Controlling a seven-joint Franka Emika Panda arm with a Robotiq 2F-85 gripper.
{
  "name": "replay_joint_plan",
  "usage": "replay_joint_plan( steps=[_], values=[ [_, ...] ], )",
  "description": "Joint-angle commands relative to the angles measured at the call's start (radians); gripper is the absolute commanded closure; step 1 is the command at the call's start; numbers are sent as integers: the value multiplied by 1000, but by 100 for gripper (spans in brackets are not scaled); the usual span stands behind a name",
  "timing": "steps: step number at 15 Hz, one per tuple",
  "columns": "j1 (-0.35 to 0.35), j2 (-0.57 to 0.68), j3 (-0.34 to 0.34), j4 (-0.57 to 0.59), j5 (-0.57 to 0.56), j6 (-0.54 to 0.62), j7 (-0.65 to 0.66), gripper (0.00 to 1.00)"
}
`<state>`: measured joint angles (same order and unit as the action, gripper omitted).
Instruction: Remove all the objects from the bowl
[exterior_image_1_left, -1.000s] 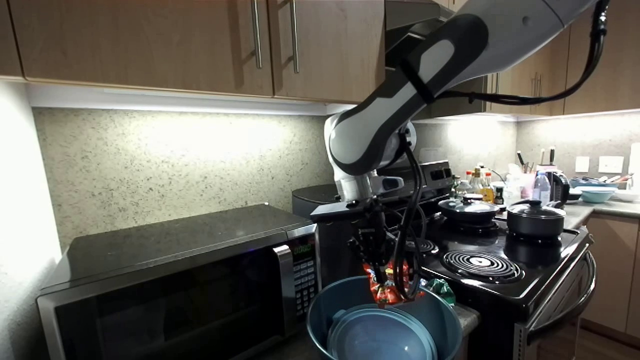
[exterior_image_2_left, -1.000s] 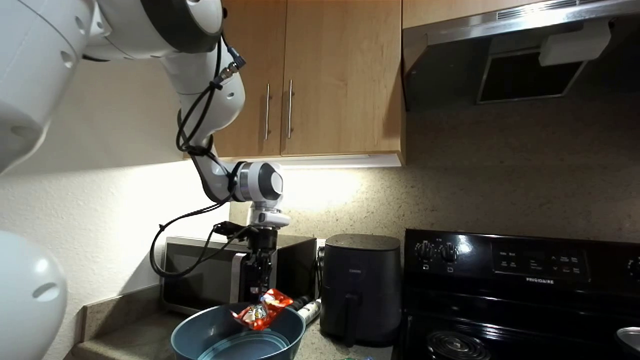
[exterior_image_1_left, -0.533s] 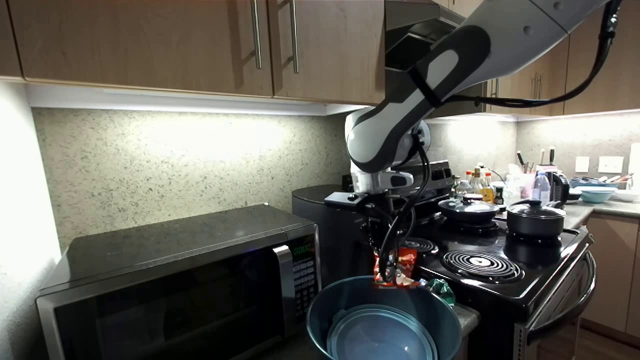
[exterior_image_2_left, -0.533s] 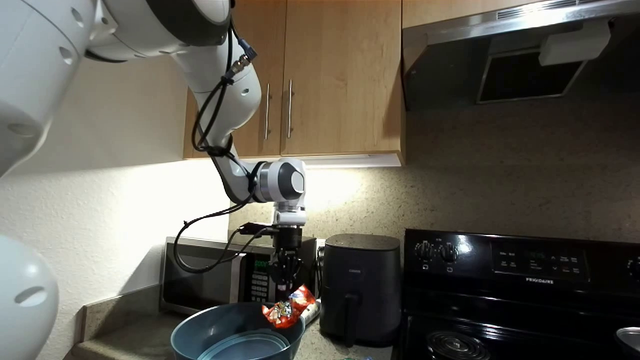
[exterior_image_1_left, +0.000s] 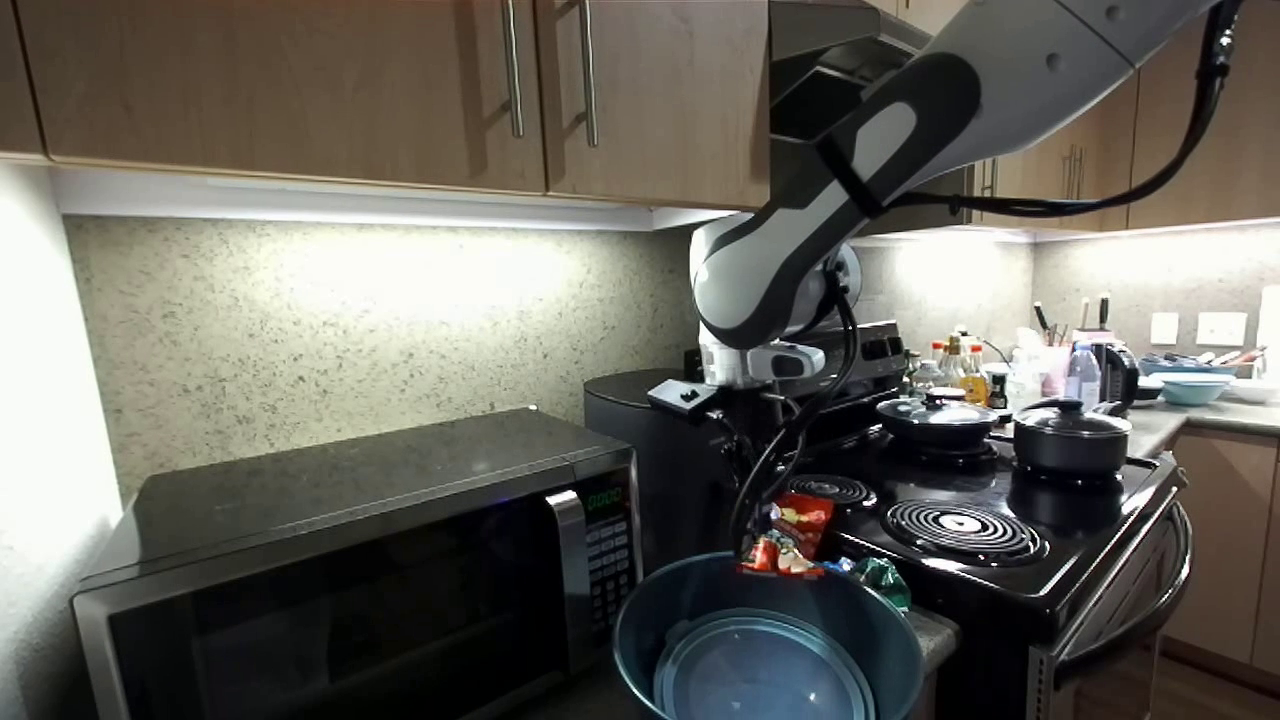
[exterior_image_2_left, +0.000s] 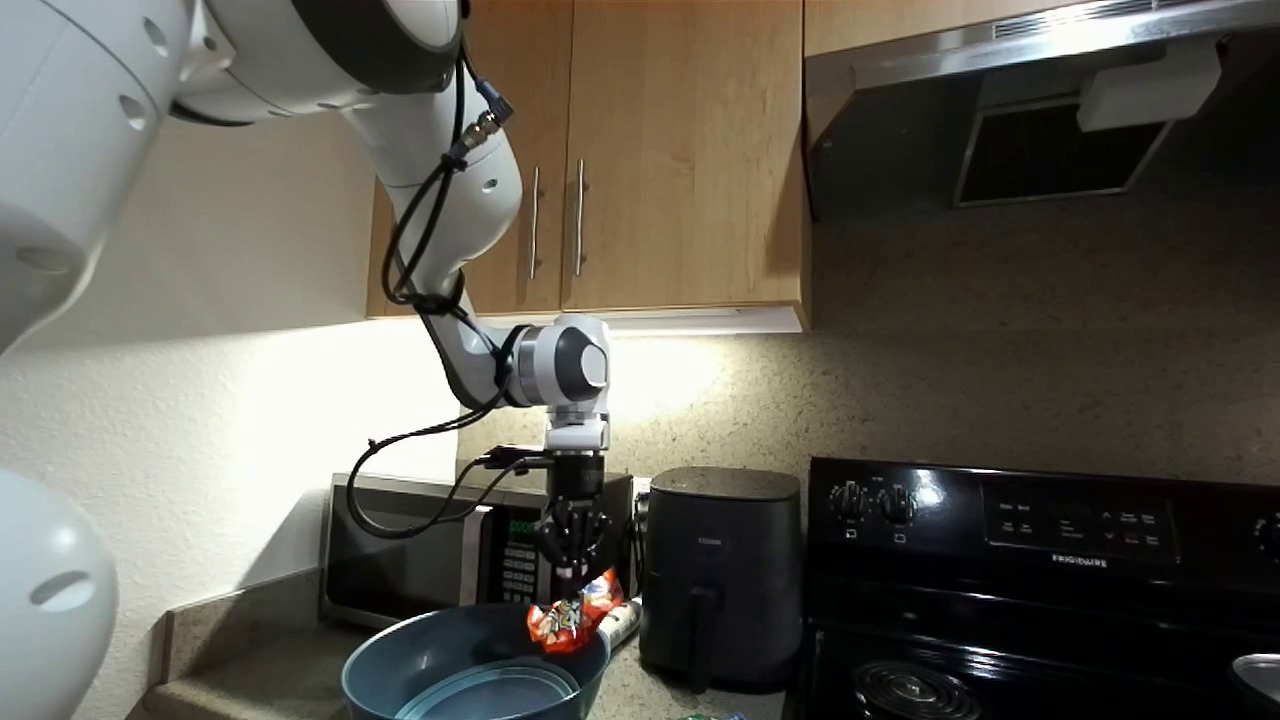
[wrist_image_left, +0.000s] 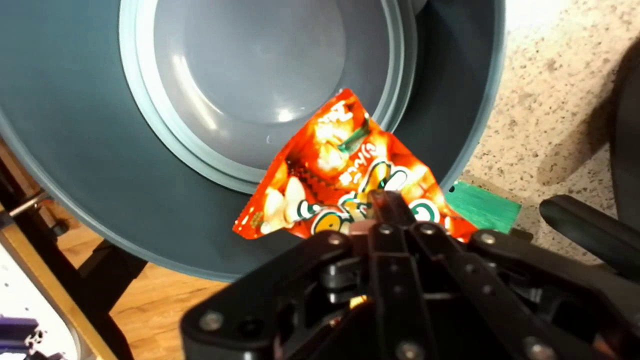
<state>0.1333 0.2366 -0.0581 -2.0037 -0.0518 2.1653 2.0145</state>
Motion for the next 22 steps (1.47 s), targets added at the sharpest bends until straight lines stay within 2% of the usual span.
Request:
replay_joint_plan(
  steps=[1, 4, 5, 6, 10, 13, 17, 18, 19, 20, 21, 22],
  values=[
    [7, -3, -1, -15, -21, 69, 208, 100],
    [17, 3, -4, -14, -45, 101, 383, 100],
    [5, 5, 16, -10, -7, 90, 338, 100],
    [-5, 8, 16, 1, -22, 63, 302, 100],
    [-6, 9, 19, 1, -21, 62, 304, 100],
    [13, -3, 2, -5, -49, 33, 448, 100],
    [29, 4, -2, -7, -75, 70, 697, 100],
    [145, 14, -194, 12, -14, 71, 613, 100],
    [148, 26, -228, 29, -13, 73, 604, 100],
    [227, 46, -309, 45, -3, 78, 602, 100],
    [141, 17, -194, 16, -32, 57, 597, 99],
    [177, 24, -258, 27, -29, 58, 593, 99]
  ],
)
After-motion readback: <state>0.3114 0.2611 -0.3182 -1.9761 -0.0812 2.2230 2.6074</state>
